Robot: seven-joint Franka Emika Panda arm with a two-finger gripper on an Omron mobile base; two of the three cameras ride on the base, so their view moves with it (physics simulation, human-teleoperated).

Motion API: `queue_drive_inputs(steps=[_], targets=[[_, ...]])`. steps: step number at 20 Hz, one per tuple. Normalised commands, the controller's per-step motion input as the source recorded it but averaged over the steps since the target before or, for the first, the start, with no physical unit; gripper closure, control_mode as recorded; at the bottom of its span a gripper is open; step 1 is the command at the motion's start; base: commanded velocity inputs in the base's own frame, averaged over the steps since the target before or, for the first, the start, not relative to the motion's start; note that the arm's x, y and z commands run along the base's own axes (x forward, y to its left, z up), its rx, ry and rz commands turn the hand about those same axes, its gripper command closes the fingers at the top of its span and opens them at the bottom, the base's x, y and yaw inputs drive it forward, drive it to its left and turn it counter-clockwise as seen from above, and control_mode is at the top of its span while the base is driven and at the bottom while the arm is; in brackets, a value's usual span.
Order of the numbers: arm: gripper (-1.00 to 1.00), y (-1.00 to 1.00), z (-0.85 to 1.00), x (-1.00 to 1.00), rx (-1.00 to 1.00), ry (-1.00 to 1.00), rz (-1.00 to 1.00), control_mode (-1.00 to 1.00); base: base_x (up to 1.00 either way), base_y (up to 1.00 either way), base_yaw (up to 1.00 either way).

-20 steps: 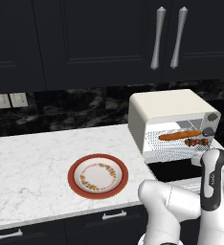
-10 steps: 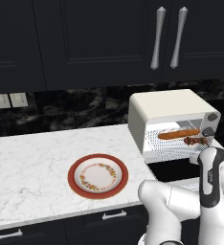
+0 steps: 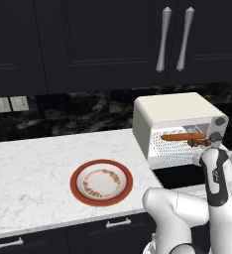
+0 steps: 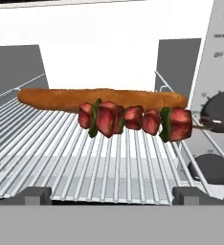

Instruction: Pick up the kebab skewer and baguette bread, and place them inside the toaster oven. Close the toaster oven door and start by setting the timer.

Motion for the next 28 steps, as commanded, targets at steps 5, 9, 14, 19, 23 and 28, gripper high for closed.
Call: queue_drive_inputs(steps=[5,9,14,19,23,28], targets=[[-1.0,0.0,0.0,0.17,0.0,0.0,0.0,-1.0,0.0,0.0,0.0],[-1.0,0.0,0.0,0.18,0.0,0.0,0.0,-1.0,0.0,0.0,0.0],[-1.0,0.0,0.0,0.21,0.0,0.0,0.0,-1.0,0.0,0.0,0.0],[-1.0,0.04,0.0,0.24,0.0,0.0,0.0,-1.0,0.0,0.0,0.0],[-1.0,0.05,0.0,0.26,0.0,0.0,0.0,-1.0,0.0,0.0,0.0],[-1.0,0.04,0.0,0.25,0.0,0.0,0.0,-1.0,0.0,0.0,0.0]])
